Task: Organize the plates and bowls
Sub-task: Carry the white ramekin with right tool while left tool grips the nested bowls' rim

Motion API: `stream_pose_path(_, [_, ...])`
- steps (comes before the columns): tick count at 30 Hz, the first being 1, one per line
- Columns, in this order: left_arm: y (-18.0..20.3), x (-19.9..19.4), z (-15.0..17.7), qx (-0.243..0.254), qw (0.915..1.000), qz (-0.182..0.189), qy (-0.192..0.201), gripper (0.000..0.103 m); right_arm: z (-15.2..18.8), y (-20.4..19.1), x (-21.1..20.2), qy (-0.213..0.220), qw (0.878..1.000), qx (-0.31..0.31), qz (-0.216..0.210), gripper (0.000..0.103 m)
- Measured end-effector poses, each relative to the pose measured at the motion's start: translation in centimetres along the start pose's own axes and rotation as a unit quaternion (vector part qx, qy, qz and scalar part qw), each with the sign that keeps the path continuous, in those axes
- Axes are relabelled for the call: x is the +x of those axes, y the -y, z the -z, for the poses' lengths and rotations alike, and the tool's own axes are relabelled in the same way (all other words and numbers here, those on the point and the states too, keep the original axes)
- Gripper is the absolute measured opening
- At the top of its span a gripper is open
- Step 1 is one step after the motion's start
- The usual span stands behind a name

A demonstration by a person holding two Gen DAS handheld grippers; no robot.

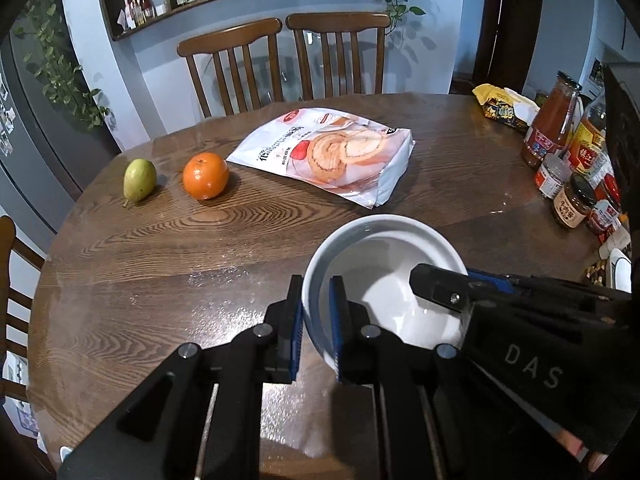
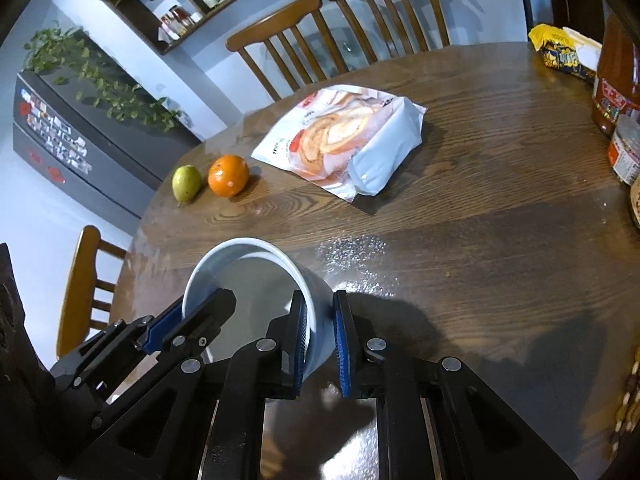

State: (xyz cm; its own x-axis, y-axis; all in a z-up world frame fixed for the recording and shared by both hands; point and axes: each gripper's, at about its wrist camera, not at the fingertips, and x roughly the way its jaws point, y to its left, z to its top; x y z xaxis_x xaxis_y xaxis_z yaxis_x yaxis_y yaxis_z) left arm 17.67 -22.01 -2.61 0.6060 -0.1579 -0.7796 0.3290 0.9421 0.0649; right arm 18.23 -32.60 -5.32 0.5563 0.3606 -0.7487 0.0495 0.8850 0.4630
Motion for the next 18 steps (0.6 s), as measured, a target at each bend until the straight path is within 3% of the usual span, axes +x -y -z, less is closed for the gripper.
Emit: stream_pose_path(18, [-0.9, -5.9, 3.1, 0.002, 0.9988, -0.013, 0.048, 0.009, 3.9, -3.3, -4.7, 0.028, 0.999, -0.015, -0.017, 0.015])
